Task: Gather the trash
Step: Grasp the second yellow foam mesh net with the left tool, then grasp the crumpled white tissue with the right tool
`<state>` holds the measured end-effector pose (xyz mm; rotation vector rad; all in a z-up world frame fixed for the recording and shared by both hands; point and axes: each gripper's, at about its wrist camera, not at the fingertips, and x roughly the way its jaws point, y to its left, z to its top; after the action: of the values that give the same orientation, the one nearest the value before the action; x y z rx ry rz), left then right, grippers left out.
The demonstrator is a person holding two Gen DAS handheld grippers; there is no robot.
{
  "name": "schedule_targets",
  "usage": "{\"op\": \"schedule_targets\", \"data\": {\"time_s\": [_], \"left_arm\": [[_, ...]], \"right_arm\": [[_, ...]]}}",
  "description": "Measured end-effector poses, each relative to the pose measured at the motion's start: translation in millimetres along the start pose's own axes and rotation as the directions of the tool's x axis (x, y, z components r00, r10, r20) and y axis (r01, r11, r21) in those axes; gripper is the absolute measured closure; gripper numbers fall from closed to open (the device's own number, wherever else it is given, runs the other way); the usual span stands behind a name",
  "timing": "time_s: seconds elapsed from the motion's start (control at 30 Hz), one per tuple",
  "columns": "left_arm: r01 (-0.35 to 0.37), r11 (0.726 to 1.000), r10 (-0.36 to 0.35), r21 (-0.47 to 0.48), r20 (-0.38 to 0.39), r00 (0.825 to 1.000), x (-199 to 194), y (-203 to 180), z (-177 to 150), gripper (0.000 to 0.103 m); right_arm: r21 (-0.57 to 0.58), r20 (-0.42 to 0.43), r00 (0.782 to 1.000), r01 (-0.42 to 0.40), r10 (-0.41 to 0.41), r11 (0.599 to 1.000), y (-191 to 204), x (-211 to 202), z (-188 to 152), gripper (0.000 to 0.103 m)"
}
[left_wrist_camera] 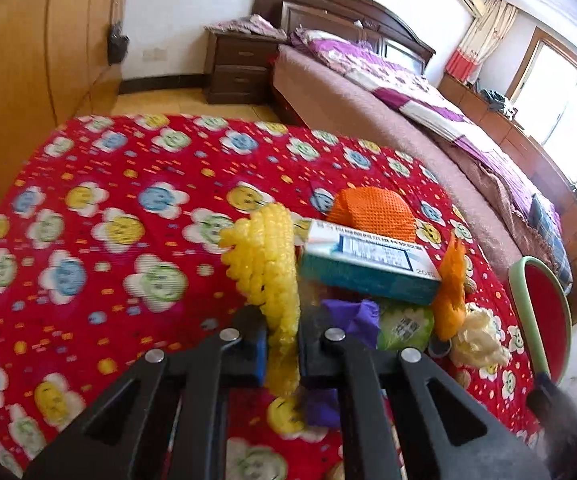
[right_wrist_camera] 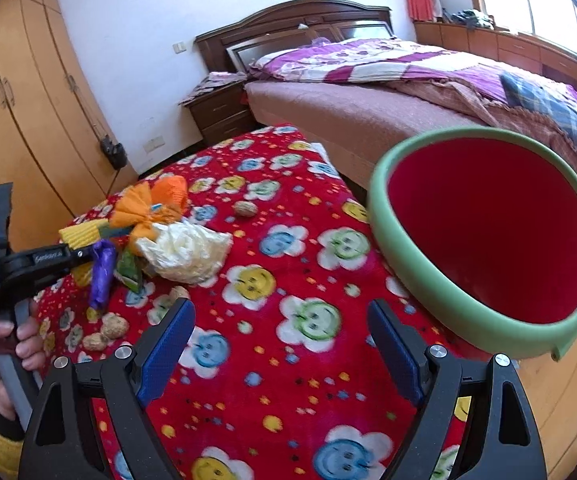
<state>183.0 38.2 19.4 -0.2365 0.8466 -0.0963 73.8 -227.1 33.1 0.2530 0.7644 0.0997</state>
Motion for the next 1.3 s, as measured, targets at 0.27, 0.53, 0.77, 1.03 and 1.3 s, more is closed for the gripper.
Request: {"op": "schedule_targets", "data": {"time_s": [0.27, 0.53, 0.77, 1.03, 1.3], "left_arm": [[-0.108, 0.994, 0.109, -0.014, 0.095, 0.989, -38.9, 22.1, -16.0, 0.093], [-0.091, 0.995, 0.094, -0.039, 0.086, 0.992, -40.3, 31.5, -32.0, 0.093], [-0.075, 0.997, 0.077, -0.027, 0.094, 0.993, -40.3, 23.5, -36.4, 0.093], [-0.05, 0.998, 0.053, -0.028, 0.108, 0.993, -52.9, 19.2, -41.7, 0.093], [-0.017, 1.0, 0.019, -0.013, 0.132, 0.991, -73.6, 7.2, -48.7, 0.093]], "right_arm": [[-0.052, -0.012, 0.997, -0.071, 0.07, 0.996, 36.4, 23.6, 14.5, 0.015], [-0.077, -0.05, 0.997, -0.056, 0.052, 0.995, 53.2, 61.5, 24.9, 0.015], [-0.005, -0.085, 0.993, -0.079, 0.079, 0.997, 40.4, 76.9, 24.3, 0.039], [0.025, -0.071, 0.992, -0.105, 0.107, 0.994, 33.5, 66.0, 21.6, 0.067], [0.021, -0.011, 0.994, -0.105, 0.105, 0.994, 29.6, 29.3, 14.7, 0.074]]}}
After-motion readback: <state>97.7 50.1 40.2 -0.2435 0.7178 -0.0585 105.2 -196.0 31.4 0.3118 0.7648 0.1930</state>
